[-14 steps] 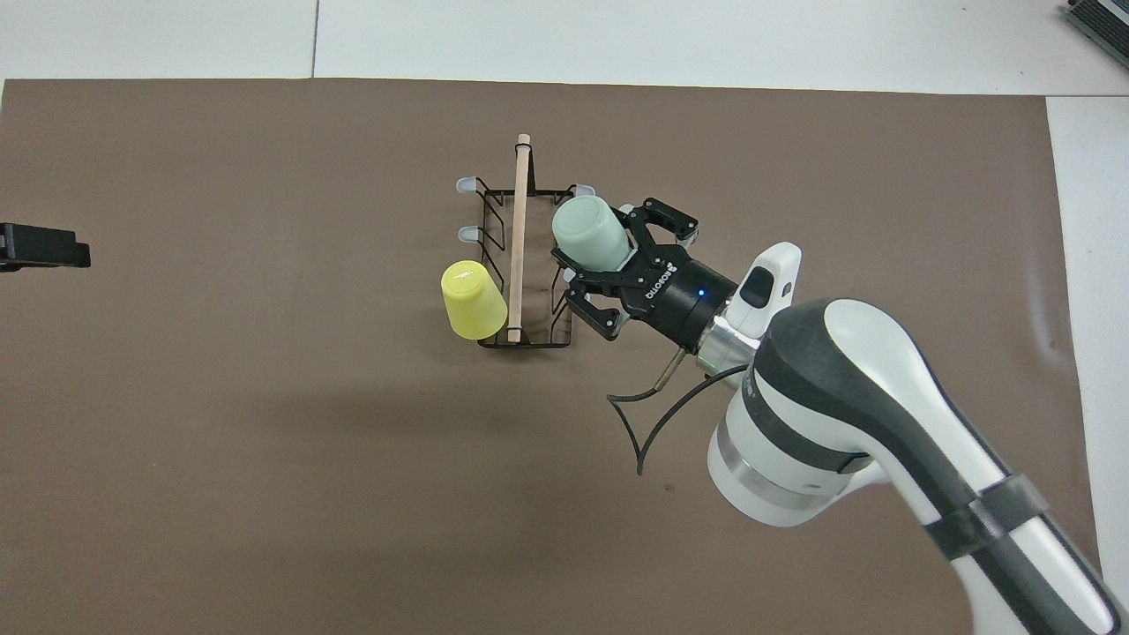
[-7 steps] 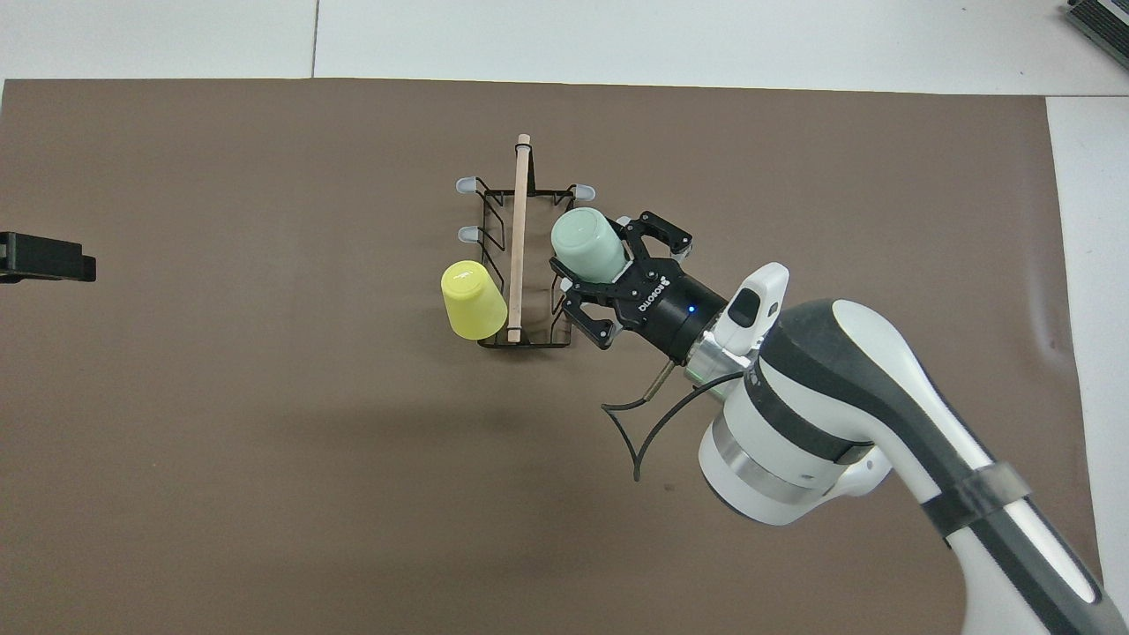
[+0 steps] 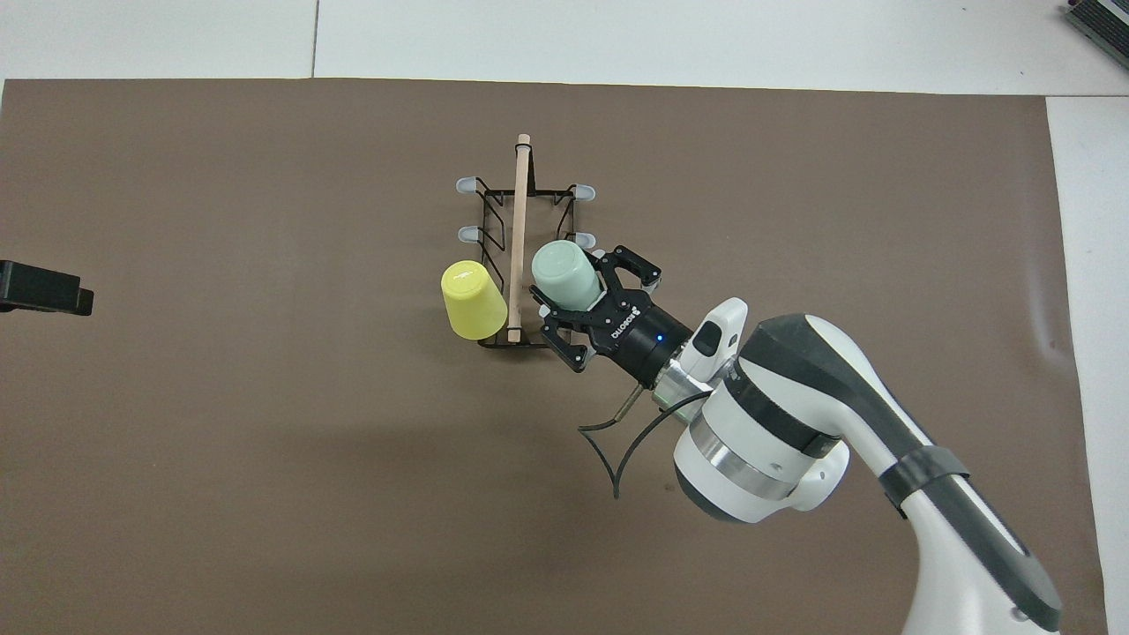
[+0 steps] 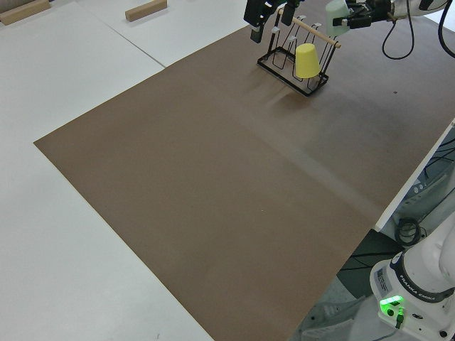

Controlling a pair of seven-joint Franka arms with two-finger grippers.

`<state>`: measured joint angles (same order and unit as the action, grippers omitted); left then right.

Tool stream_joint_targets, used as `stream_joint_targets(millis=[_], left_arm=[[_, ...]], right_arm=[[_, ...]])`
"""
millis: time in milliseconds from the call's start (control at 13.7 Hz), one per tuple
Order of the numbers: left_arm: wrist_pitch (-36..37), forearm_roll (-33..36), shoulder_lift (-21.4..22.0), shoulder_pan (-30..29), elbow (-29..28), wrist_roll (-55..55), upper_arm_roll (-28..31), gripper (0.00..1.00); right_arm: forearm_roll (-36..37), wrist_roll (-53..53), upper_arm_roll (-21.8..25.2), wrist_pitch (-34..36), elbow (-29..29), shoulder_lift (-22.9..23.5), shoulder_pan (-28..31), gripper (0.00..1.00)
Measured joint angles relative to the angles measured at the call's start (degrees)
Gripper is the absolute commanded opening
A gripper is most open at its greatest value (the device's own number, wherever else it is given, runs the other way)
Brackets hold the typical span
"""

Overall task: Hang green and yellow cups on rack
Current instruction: 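Carry the green cup with the right gripper to the rack peg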

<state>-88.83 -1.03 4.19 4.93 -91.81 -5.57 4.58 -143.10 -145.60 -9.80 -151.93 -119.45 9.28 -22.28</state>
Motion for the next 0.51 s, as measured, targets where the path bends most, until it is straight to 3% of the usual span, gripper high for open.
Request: stream_joint_targets(millis=[366,512], left_arm=[[0.9,0.0,-0.2,0.0,0.0,0.0,-0.1,1.00],[0.9,0.0,-0.3,0.0,-0.1,0.0,-0.1,1.00]], right_arm=[[-0.9,-2.4,0.7,3.7,-3.2,0.1,-0.1,0.00],[-2.2,-4.2,1.4,8.2,-5.4,0.4,-0.1,0.00]])
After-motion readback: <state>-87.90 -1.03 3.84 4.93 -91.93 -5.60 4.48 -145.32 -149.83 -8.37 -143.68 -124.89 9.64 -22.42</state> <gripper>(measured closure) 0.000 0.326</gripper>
